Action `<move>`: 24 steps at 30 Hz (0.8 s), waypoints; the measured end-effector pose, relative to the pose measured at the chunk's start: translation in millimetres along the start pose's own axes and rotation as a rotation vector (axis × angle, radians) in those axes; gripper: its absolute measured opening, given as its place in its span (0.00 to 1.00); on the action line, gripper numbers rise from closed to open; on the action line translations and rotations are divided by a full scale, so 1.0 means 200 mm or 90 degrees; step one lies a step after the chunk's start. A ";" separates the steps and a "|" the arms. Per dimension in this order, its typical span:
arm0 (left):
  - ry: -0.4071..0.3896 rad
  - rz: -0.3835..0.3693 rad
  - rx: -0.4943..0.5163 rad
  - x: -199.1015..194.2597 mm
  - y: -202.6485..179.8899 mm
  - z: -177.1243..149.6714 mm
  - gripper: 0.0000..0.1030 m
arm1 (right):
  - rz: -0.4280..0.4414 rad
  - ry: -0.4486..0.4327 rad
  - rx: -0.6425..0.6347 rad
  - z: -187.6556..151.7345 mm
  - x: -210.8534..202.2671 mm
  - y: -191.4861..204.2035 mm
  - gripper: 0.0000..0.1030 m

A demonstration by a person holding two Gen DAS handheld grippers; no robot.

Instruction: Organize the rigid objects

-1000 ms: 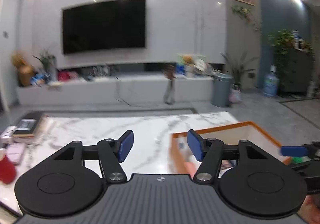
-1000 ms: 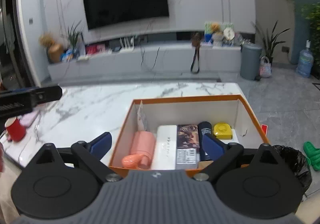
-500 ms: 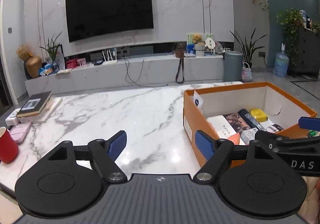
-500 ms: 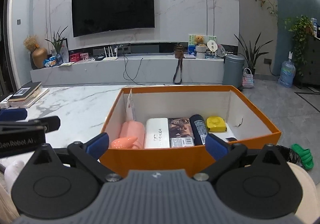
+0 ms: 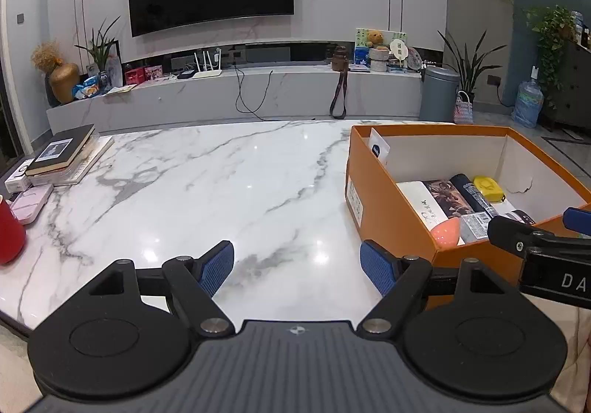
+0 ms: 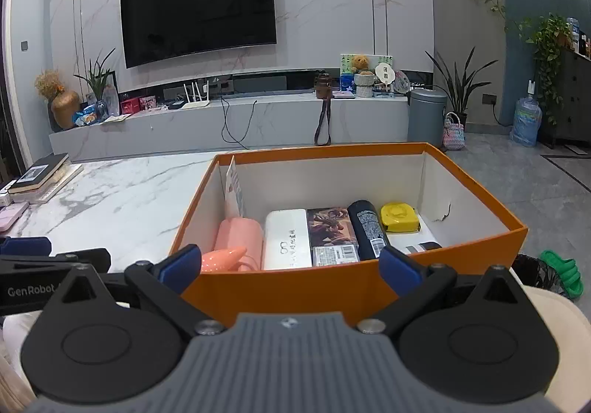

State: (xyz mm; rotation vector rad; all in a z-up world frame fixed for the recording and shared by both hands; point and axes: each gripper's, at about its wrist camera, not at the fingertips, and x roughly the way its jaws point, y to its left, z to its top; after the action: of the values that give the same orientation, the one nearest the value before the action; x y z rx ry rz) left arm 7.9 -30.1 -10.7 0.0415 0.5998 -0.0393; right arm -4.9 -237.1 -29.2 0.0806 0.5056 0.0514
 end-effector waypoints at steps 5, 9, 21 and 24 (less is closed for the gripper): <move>0.000 0.004 0.001 -0.01 0.00 0.00 0.89 | 0.000 -0.002 0.001 0.00 0.00 0.00 0.97; -0.001 0.005 0.001 -0.01 0.00 0.00 0.89 | 0.000 -0.002 0.001 0.00 0.00 0.00 0.97; -0.004 0.001 0.002 -0.02 0.01 0.01 0.89 | -0.003 -0.003 0.000 0.01 -0.01 0.00 0.97; -0.004 0.001 0.001 -0.02 0.00 0.01 0.89 | -0.004 -0.002 -0.001 0.01 -0.01 0.00 0.97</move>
State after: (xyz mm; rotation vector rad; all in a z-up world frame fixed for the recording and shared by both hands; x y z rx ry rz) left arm 5.8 -29.2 -7.0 0.0432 0.5935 -0.0384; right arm -6.1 -237.5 -26.5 0.0773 0.5029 0.0459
